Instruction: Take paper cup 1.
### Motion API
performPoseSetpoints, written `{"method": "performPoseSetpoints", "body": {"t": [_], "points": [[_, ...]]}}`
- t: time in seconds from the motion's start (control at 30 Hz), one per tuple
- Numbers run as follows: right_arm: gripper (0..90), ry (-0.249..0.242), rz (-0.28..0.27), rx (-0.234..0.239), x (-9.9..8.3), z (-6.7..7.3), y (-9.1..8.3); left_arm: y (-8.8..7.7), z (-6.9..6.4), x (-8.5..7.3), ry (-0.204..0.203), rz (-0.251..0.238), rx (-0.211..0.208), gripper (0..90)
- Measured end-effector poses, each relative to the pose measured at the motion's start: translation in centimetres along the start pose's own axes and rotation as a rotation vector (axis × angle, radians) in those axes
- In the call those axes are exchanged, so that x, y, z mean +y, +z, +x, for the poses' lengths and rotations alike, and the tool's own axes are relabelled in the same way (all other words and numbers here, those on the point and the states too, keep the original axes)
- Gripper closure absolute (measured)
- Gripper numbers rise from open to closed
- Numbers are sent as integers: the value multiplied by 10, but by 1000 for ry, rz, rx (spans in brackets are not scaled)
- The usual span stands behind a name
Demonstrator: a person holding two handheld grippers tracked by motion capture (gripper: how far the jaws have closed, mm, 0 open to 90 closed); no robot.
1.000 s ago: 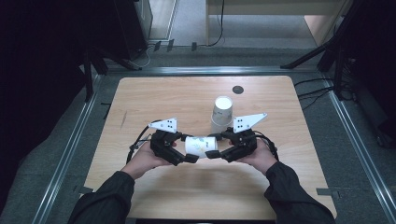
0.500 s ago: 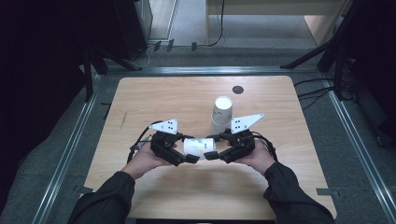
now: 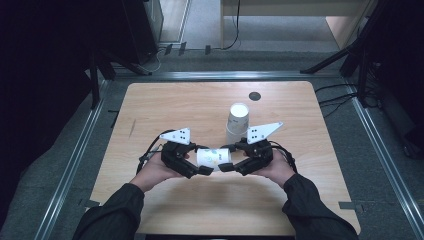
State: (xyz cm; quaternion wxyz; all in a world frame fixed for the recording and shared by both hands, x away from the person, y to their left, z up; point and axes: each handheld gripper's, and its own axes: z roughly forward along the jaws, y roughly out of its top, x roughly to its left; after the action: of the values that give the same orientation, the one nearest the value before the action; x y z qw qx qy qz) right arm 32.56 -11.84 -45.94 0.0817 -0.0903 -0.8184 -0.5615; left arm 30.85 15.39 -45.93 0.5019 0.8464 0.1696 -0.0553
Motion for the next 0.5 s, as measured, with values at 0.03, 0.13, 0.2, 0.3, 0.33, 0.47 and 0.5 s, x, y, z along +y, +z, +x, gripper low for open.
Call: {"method": "performPoseSetpoints", "body": {"t": [0.03, 0.13, 0.2, 0.3, 0.33, 0.47, 0.5], "points": [[327, -4, 0, -5, 0, 0, 0, 0, 0, 0, -1, -1, 2, 220], [323, 18, 9, -4, 0, -1, 1, 0, 0, 0, 1, 8, 4, 222], [324, 23, 15, -3, 0, -1, 2, -1, 0, 0, -1, 5, 5, 224], [325, 16, 9, -6, 0, -1, 1, -1, 0, 1, 0, 2, 5, 226], [325, 16, 9, -6, 0, -1, 1, -1, 0, 1, 0, 2, 5, 227], [323, 20, 6, -3, 0, -1, 1, -2, -1, 1, 1, 3, 4, 229], [321, 20, 8, -2, 0, -1, 1, -2, -1, 1, 2, 3, 5, 230]]}}
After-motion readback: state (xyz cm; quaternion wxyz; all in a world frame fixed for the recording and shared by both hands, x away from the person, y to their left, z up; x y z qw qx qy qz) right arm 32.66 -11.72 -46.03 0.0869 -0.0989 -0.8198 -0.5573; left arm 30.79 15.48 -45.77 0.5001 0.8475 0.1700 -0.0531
